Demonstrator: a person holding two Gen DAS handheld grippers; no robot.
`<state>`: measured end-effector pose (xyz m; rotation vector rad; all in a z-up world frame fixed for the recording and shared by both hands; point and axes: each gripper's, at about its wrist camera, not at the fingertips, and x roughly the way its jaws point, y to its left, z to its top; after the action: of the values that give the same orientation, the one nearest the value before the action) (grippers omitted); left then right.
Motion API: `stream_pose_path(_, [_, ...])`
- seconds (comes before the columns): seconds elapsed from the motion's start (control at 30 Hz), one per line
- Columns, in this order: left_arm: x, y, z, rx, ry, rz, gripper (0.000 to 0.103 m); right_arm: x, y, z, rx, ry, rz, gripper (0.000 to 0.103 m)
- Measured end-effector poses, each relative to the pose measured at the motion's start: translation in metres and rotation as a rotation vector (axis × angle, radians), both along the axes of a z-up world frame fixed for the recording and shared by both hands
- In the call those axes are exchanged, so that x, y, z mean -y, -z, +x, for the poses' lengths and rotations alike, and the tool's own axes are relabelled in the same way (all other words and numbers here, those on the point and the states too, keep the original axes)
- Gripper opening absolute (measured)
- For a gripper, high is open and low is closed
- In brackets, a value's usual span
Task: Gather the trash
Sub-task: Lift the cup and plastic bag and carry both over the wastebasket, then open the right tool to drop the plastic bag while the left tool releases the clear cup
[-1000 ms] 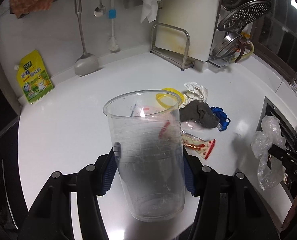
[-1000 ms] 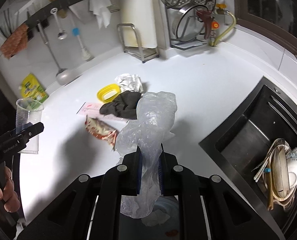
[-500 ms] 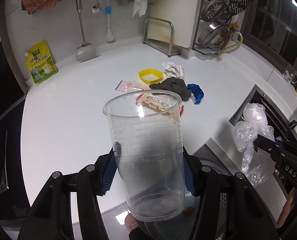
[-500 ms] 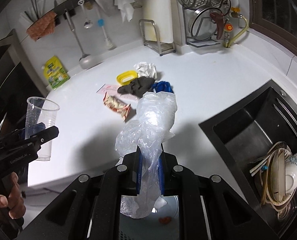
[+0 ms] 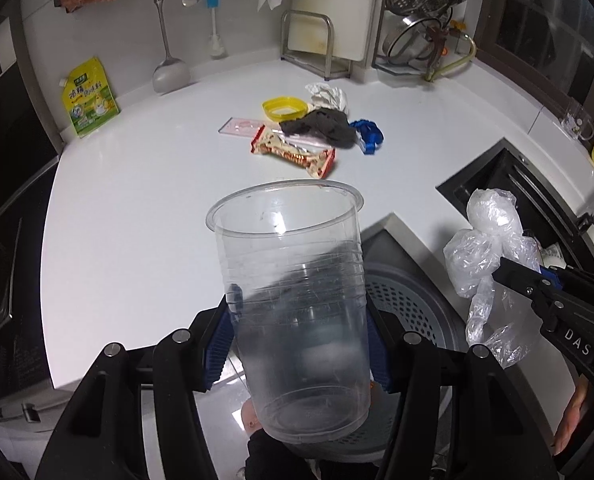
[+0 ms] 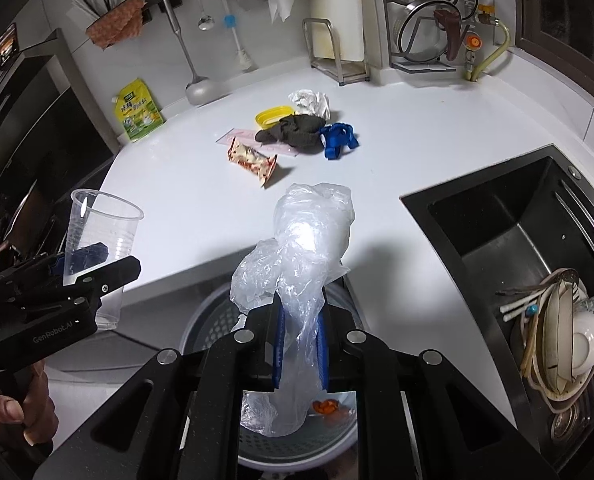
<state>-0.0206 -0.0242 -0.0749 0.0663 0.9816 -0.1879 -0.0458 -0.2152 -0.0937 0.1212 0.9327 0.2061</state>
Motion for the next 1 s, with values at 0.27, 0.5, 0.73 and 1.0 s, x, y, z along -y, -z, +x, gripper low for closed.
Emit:
stream_pose_path(0.27, [0.013,0.016,-0.022,-0.041,0.003,0.011,0.056,0.003,0.021,-0.023,-0.036,-0.030,0.004,0.013])
stream_pose_path(0.5, [0.021,0.036,-0.031,-0.092,0.003,0.019,0.056,0.001,0.040,-0.033,-0.089,-0.059,0.006,0.013])
stream_pose_path(0.73, [0.022,0.055,-0.032,-0.139,0.002,0.025,0.056,-0.004,0.059,-0.034,-0.137,-0.081,-0.003,0.013])
stream_pose_path(1.0, [0.017,0.068,-0.027,-0.184,-0.014,0.022,0.056,-0.010,0.068,-0.030,-0.161,-0.096,0.001,0.013])
